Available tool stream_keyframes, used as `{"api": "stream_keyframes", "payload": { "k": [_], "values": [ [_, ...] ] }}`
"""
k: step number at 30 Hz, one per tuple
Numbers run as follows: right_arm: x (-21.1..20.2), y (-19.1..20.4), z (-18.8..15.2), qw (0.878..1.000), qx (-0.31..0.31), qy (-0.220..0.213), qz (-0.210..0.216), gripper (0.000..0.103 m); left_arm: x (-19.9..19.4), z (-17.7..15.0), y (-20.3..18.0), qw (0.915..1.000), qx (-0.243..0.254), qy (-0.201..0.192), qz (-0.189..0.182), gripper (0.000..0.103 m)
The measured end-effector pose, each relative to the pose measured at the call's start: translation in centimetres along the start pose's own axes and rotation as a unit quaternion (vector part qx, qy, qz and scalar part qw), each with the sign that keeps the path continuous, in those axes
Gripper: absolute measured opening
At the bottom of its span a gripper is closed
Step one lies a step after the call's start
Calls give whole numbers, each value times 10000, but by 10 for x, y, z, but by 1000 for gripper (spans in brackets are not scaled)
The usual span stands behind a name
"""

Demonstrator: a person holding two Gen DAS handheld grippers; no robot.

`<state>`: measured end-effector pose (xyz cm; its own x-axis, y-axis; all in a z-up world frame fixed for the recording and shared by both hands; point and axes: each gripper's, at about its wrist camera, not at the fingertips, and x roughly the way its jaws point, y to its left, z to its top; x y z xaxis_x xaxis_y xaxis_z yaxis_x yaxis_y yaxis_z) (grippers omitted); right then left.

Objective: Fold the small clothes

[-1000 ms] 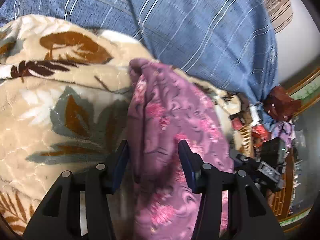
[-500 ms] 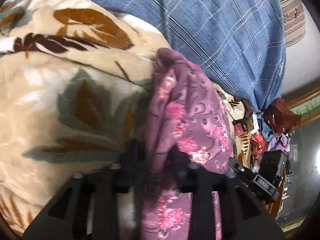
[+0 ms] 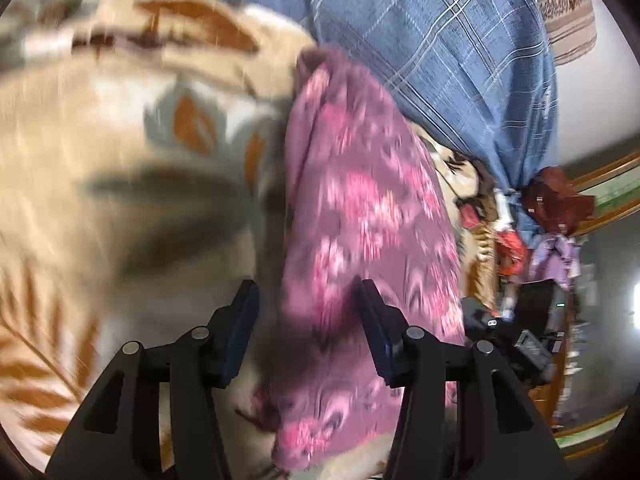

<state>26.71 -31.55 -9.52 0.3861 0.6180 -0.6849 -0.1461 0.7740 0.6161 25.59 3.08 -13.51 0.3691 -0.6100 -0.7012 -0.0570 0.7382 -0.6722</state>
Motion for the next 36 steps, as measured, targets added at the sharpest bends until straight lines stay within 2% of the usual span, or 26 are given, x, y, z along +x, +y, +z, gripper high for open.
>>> {"api": "stream_keyframes", "payload": {
  "k": [3,5,6,7,9,10,11,13,14,16,18,20,21,22,24,25,26,28,30,32,33,35,36],
  "values": [
    [4,-4,-15,9998,35,138,154,64,3,0,-1,9999,53,-15,-106,49],
    [6,1,-14,9998,-70,122,151,53,8,1,-4,9996,21,25,-286,49],
    [7,3,-13,9997,-110,114,170,52,11,1,-4,9994,-1,62,-342,48],
    [9,3,-12,9998,-142,100,123,49,13,0,-5,9995,6,30,-307,33],
    [12,3,-14,9996,-239,137,-23,36,14,-1,-9,9991,38,68,-405,13],
    [12,3,-14,9996,-225,128,-95,24,10,-1,-12,9991,32,15,-420,11],
    [8,3,-13,9996,-222,140,-38,19,0,-2,-20,9988,176,-77,-442,11],
    [-8,13,-11,9992,-383,9,64,18,-14,-2,-26,9981,292,-176,-517,11],
    [-14,20,-11,9983,-573,-46,48,17,-16,-1,-27,9977,268,-107,-617,11],
    [-14,19,-10,9983,-582,-32,-50,17,-6,0,-26,9985,306,81,-443,12],
    [1,9,-10,9986,-476,189,-147,18,14,-1,-21,9989,297,340,-153,16],
    [10,1,-11,9987,-375,317,-167,23,16,0,-16,9988,215,379,-211,19],
    [6,1,-9,9990,-328,298,-112,26,14,1,-17,9988,219,392,-206,24],
    [0,3,-8,9991,-341,211,-135,28,11,2,-18,9988,251,396,-165,33],
    [-12,6,-11,9991,-347,-2,-226,45,7,0,-21,9984,330,431,-148,50],
    [-20,2,-19,9996,-245,-126,-108,68,5,-4,-22,9981,369,444,-197,53],
    [-28,-4,-32,9996,-104,-239,130,72,2,-11,-21,9983,366,411,-198,53],
    [-31,-13,-55,9987,94,-189,454,71,-2,-30,-14,9992,217,294,-184,53],
    [-29,-15,-71,9988,183,-148,428,65,-2,-42,-11,9995,139,182,-236,53],
    [-20,-9,-78,9989,122,11,459,48,-5,-47,-10,9997,109,1,-230,53],
    [-16,-6,-78,9991,85,28,408,46,-5,-47,-10,9998,90,-27,-192,52],
    [-5,-1,-79,9999,-12,129,111,33,-4,-49,-11,10000,48,-77,-17,40],
    [-3,0,-79,9999,-41,123,45,30,-2,-51,-13,9999,42,-70,97,23]
  ]
}}
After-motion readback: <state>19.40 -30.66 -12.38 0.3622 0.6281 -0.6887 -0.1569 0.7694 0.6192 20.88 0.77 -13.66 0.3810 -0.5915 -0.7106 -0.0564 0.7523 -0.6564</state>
